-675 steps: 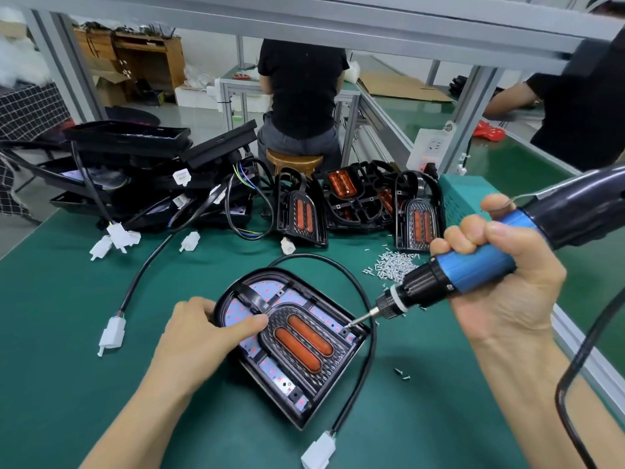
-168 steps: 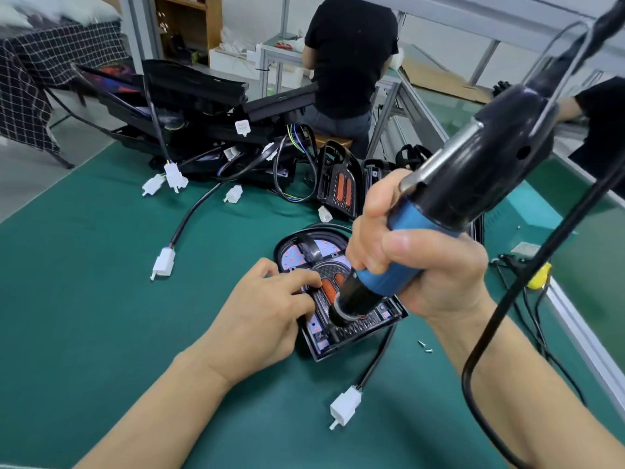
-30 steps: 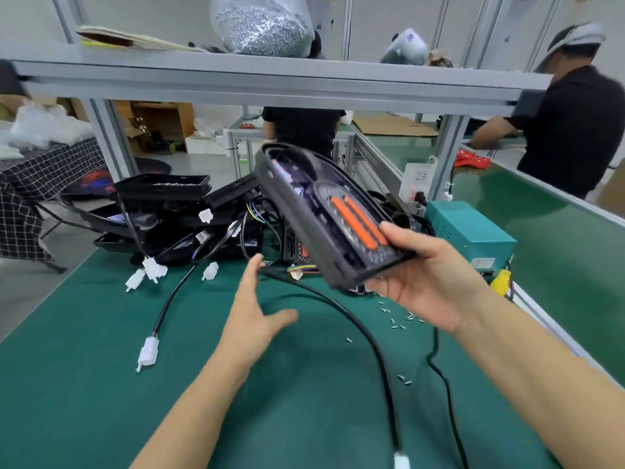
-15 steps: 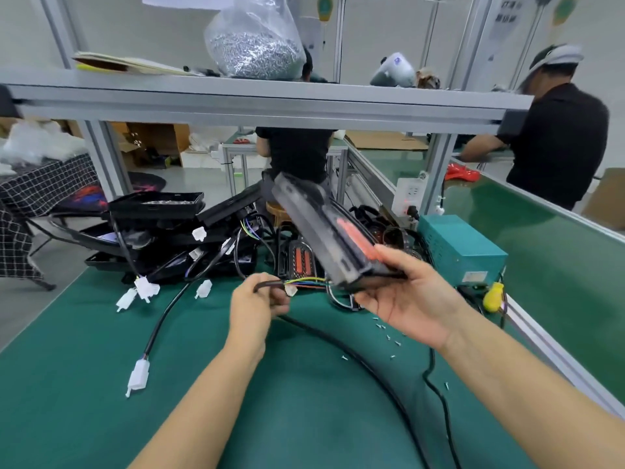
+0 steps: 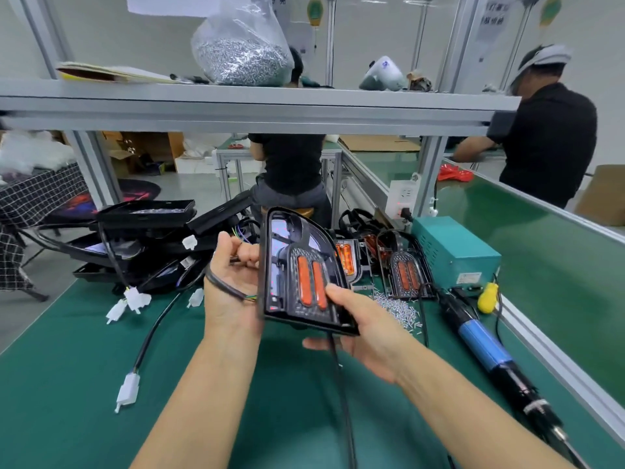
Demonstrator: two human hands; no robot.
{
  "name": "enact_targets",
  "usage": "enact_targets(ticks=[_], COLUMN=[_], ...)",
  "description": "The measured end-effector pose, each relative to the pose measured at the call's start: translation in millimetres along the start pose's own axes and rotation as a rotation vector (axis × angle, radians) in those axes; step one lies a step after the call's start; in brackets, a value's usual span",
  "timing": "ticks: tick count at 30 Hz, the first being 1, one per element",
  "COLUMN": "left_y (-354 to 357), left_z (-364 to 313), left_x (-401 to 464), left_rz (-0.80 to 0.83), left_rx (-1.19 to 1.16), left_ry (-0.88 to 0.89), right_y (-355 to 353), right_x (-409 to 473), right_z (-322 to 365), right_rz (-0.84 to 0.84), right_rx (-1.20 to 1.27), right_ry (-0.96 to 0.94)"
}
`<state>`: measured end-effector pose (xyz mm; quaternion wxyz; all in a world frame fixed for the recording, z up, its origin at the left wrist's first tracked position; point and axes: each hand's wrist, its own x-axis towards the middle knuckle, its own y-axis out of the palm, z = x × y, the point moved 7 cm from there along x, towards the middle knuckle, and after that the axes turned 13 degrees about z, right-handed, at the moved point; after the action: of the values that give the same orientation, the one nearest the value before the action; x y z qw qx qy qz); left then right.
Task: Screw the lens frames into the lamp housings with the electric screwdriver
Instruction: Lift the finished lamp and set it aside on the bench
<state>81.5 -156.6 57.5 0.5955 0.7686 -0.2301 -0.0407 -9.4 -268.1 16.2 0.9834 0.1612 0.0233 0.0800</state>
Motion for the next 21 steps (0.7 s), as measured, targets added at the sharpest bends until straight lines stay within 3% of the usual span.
enact_targets(ticks=[2, 7, 10, 13, 16, 21], left_y=[-4, -16, -27, -38, -42, -42], left_z=[0, -2, 26, 61, 84, 76], left_x=[1, -8, -31, -62, -88, -104], left_rz=[-0.015, -0.03, 0.072, 0.246, 0.443, 0.653], left_rx=[0.086, 0.862, 1.082, 1.119, 1.004, 1.044], left_ry=[-0.054, -0.1, -0.389, -0.737, -0.956, -1.025], right_y=[-3, -12, -12, -11, -12, -23], right_x=[-1, -1, -1, 2, 3, -2], right_z=[1, 17, 33, 43, 50, 61], right_rz=[-0.025, -0.118, -0.135, -0.136, -0.159, -0.195], right_rx=[0.006, 0.042, 0.076, 0.09, 0.103, 0.103], right_ry=[-0.015, -0.113, -0.164, -0.188, -0.21, -0.224])
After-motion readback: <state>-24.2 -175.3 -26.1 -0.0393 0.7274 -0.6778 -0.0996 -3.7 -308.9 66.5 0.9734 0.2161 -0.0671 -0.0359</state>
